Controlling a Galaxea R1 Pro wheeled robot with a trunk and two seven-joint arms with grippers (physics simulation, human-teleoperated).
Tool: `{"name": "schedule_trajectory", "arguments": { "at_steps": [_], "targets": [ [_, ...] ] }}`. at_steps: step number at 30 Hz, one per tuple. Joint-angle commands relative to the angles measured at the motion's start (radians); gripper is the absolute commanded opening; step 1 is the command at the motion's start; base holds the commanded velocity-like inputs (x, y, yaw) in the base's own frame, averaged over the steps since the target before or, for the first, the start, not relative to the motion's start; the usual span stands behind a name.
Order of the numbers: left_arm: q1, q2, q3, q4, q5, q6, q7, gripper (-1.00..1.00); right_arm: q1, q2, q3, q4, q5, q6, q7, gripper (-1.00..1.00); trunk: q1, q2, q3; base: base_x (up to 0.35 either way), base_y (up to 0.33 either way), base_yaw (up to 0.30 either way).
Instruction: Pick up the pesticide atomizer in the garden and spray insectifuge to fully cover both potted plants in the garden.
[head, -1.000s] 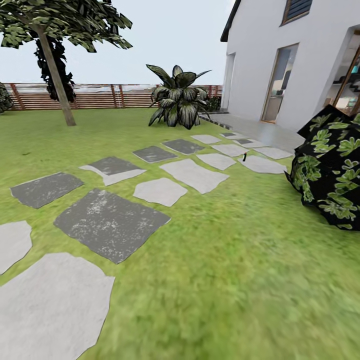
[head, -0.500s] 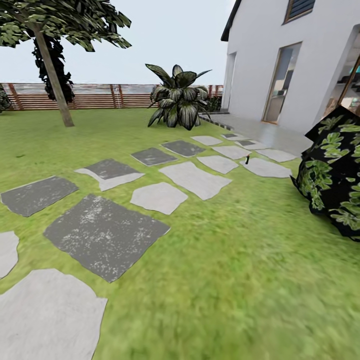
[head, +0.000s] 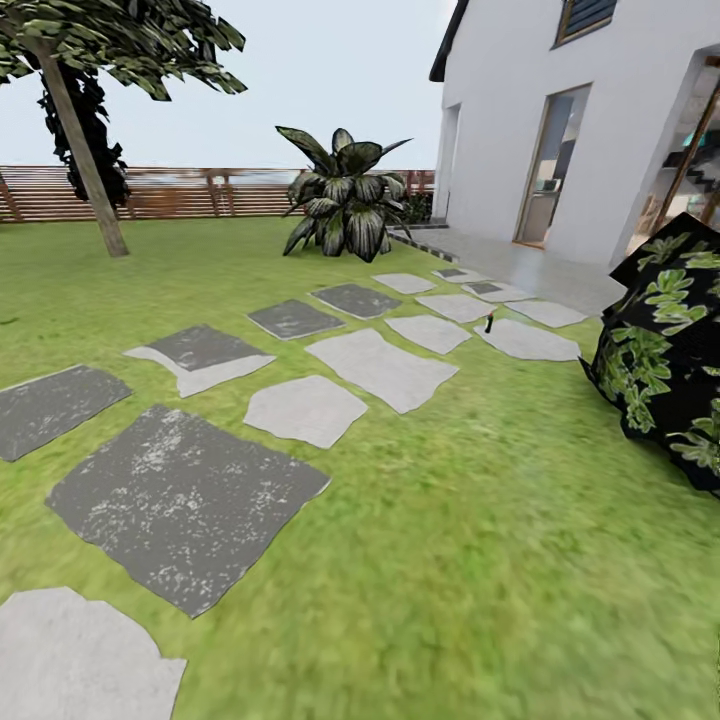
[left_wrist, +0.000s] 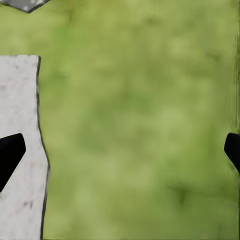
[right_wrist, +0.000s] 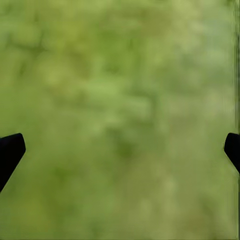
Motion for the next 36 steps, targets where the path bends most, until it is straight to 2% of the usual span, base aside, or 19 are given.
{"name": "schedule_trajectory", "arguments": {
  "at_steps": [1,8,36],
  "targets": [
    [0.0,0.0,0.0,0.0,0.0,-0.003,-0.001,1.0,0.0,0.0,0.0,0.001,-0.001,-0.003,-0.001,1.0,0.0,0.0,-0.001,0.338,0.0,-0.274],
    [0.0,0.0,0.0,0.0,0.0,-0.003,-0.001,1.0,0.0,0.0,0.0,0.001,-0.001,-0.003,-0.001,1.0,0.0,0.0,-0.001,0.338,0.0,-0.19],
    [0.0,0.002,0.0,0.0,0.0,-0.003,-0.001,1.0,0.0,0.0,0.0,0.001,-0.001,-0.003,-0.001,1.0,0.0,0.0,-0.002,0.338,0.0,-0.022]
  ]
}}
